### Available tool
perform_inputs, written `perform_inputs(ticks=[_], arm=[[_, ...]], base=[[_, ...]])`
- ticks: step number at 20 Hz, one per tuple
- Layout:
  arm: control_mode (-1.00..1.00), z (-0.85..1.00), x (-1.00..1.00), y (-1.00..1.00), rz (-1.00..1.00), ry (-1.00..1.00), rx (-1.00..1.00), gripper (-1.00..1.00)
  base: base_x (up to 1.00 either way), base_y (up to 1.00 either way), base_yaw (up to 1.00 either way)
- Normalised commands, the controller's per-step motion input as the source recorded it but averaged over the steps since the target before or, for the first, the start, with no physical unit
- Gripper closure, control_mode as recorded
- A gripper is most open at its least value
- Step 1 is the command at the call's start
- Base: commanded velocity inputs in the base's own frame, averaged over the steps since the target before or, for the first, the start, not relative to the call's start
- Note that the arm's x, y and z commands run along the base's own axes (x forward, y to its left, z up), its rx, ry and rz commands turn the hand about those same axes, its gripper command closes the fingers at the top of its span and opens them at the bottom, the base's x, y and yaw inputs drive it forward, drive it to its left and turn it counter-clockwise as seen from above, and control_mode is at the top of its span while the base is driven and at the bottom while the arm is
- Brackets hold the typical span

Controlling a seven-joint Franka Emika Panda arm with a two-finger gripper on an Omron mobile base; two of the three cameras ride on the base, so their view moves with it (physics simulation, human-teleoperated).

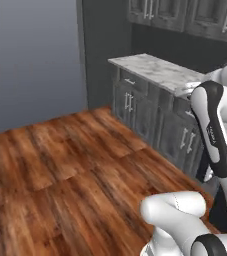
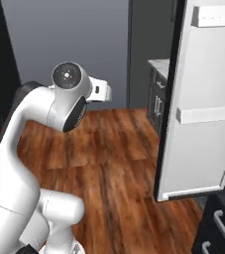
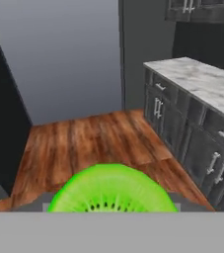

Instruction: Retrieve the kiwi and peach from the fridge and place them into the bowl on the dining table.

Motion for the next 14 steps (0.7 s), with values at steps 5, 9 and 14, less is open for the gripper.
perform_inputs(ticks=[5, 9, 14], arm=[[1.00, 0.00, 0.00, 0.00, 0.00, 0.00, 0.00, 1.00], [1.00, 0.00, 0.00, 0.00, 0.00, 0.00, 0.00, 1.00], [1.00, 0.00, 0.00, 0.00, 0.00, 0.00, 0.00, 1.00]], base=[[0.00, -0.02, 0.64], [0.00, 0.00, 0.63], [-0.01, 0.00, 0.62]])
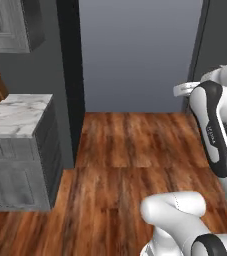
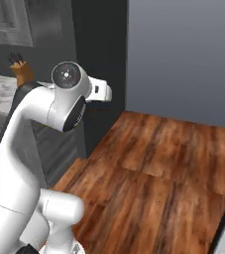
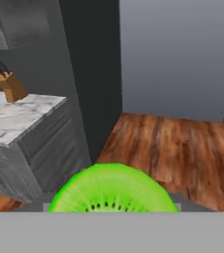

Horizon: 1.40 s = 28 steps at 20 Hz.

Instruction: Retrieve the kiwi and peach from the fridge and place them into the bowl on the dining table.

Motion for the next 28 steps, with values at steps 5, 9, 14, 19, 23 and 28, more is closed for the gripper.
perform_inputs(ticks=[5, 9, 14, 19, 23, 28], arm=[[1.00, 0.00, 0.00, 0.00, 0.00, 0.00, 0.00, 1.00], [1.00, 0.00, 0.00, 0.00, 0.00, 0.00, 0.00, 1.00], [1.00, 0.00, 0.00, 0.00, 0.00, 0.00, 0.00, 1.00], [1.00, 0.00, 0.00, 0.00, 0.00, 0.00, 0.00, 1.00], [1.00, 0.00, 0.00, 0.00, 0.00, 0.00, 0.00, 1.00], [1.00, 0.00, 0.00, 0.00, 0.00, 0.00, 0.00, 1.00]], base=[[-0.01, 0.00, 0.59], [0.00, 0.00, 0.57], [0.00, 0.00, 0.56], [0.00, 0.00, 0.54], [0.00, 0.05, 0.50], [0.06, 0.30, 0.45]])
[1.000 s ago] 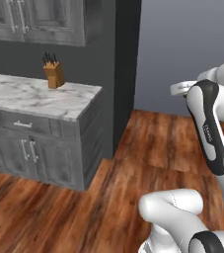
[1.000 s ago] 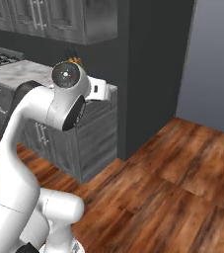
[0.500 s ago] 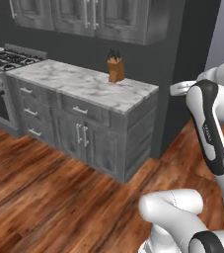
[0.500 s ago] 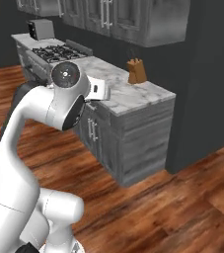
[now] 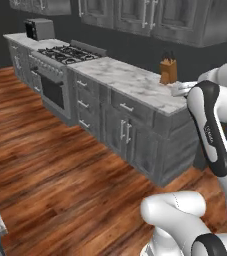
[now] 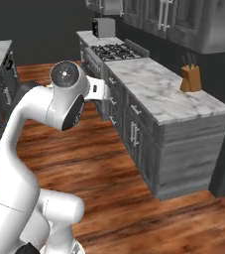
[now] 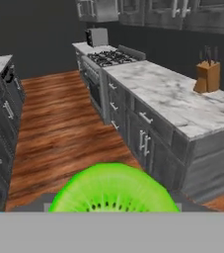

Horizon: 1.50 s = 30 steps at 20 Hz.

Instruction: Retrieve the kiwi and peach from the fridge and place them into the bowl on the dining table.

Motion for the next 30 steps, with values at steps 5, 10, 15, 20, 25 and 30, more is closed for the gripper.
perform_inputs(ticks=[5, 10, 15, 20, 25, 30], arm=[[1.00, 0.00, 0.00, 0.00, 0.00, 0.00, 0.00, 1.00], [1.00, 0.00, 0.00, 0.00, 0.00, 0.00, 0.00, 1.00], [1.00, 0.00, 0.00, 0.00, 0.00, 0.00, 0.00, 1.00], [1.00, 0.00, 0.00, 0.00, 0.00, 0.00, 0.00, 1.00], [1.00, 0.00, 0.00, 0.00, 0.00, 0.00, 0.00, 1.00], [1.00, 0.00, 0.00, 0.00, 0.00, 0.00, 0.00, 1.00]], base=[[0.11, 0.36, 0.43], [0.17, 0.79, 0.34], [0.21, 1.00, 0.19], [0.11, 1.00, 0.15], [0.00, 1.00, 0.14], [0.00, 1.00, 0.13]])
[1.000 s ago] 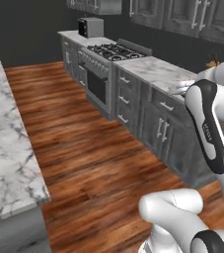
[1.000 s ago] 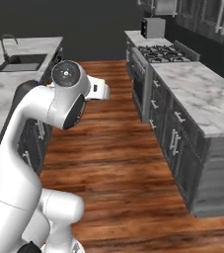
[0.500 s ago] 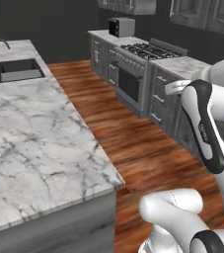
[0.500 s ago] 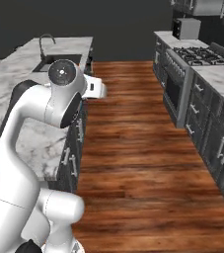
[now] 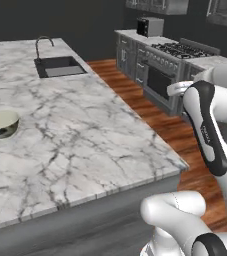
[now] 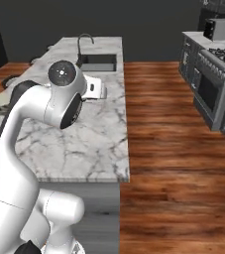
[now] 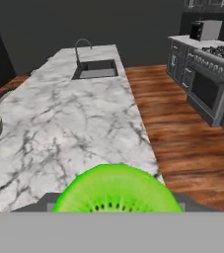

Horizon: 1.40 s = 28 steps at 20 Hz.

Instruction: Retrieve the kiwi and peach from the fridge and place them into the bowl on the dining table.

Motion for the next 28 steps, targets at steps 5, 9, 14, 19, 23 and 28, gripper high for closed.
perform_inputs(ticks=[5, 9, 14, 19, 23, 28], arm=[[1.00, 0.00, 0.00, 0.00, 0.00, 0.00, 0.00, 1.00], [1.00, 0.00, 0.00, 0.00, 0.00, 0.00, 0.00, 1.00], [1.00, 0.00, 0.00, 0.00, 0.00, 0.00, 0.00, 1.00], [1.00, 0.00, 0.00, 0.00, 0.00, 0.00, 0.00, 1.00], [1.00, 0.00, 0.00, 0.00, 0.00, 0.00, 0.00, 1.00], [1.00, 0.00, 0.00, 0.00, 0.00, 0.00, 0.00, 1.00]], base=[[0.00, 1.00, 0.09], [0.00, 1.00, 0.07], [0.00, 1.00, 0.05], [0.01, 1.00, 0.04], [0.02, 1.00, 0.03], [0.12, 1.00, 0.02]])
